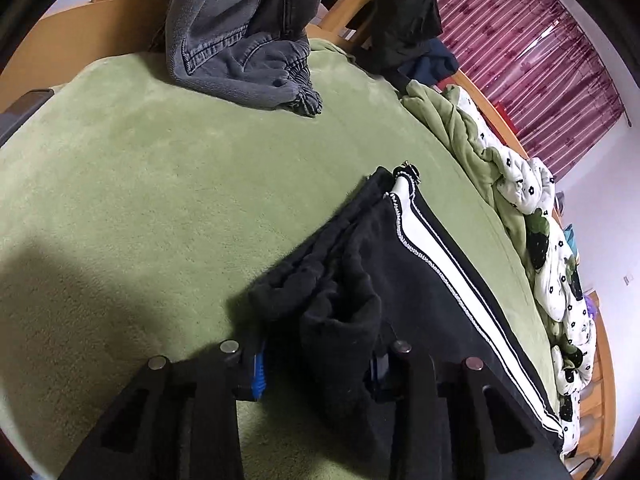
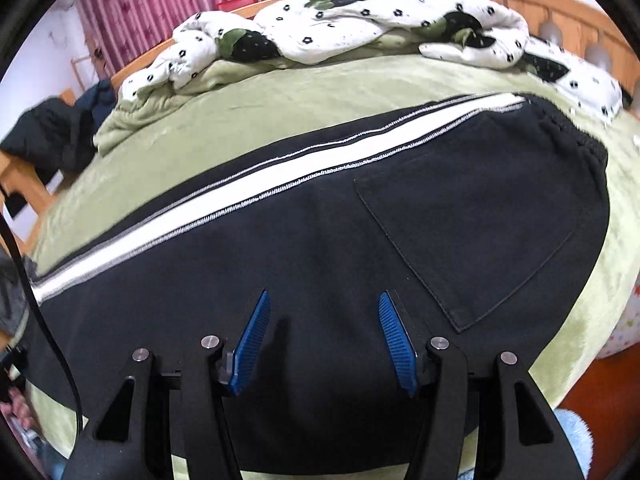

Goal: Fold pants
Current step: 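Grasp the bunched black cuff with the left gripper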

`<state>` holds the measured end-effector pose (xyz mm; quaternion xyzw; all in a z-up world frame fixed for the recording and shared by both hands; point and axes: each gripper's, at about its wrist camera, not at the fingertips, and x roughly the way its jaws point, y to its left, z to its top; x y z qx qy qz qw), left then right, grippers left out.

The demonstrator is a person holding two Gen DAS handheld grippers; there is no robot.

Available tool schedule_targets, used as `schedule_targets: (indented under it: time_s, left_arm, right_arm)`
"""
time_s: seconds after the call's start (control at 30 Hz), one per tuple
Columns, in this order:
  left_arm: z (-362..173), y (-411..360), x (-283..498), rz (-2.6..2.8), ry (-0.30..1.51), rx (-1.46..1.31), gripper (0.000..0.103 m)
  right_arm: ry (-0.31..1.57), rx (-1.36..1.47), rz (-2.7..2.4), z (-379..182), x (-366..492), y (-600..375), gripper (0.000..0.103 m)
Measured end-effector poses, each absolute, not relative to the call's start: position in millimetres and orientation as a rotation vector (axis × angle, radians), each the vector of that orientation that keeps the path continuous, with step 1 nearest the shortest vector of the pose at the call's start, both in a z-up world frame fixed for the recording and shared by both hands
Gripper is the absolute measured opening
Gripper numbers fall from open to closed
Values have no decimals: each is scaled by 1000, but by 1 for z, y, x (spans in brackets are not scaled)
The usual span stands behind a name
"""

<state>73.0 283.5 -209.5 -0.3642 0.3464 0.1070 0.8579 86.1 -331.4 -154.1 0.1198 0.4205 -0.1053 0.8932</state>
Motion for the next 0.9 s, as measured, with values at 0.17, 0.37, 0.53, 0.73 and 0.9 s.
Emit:
schedule_targets:
  time_s: [0.17, 0.37, 0.53, 0.73, 0.9]
  left_arm:
    - [-209, 282, 66, 240, 706, -760, 33]
    - [-210, 277, 63, 254, 682, -739, 32]
    - [-211, 281, 62, 226, 678, -757, 32]
    - [-210, 279, 64, 221, 692, -725, 32]
    - [-210, 279, 66, 216, 696, -728, 32]
  right_arm:
    - [872, 173, -188, -151, 86, -317, 56]
    - [859, 126, -215, -150, 93, -302, 56]
    - [849, 133, -229, -150, 103, -290, 56]
    - [961, 119, -173, -164, 121, -269, 56]
    - [1000, 133, -169, -175, 126, -257, 56]
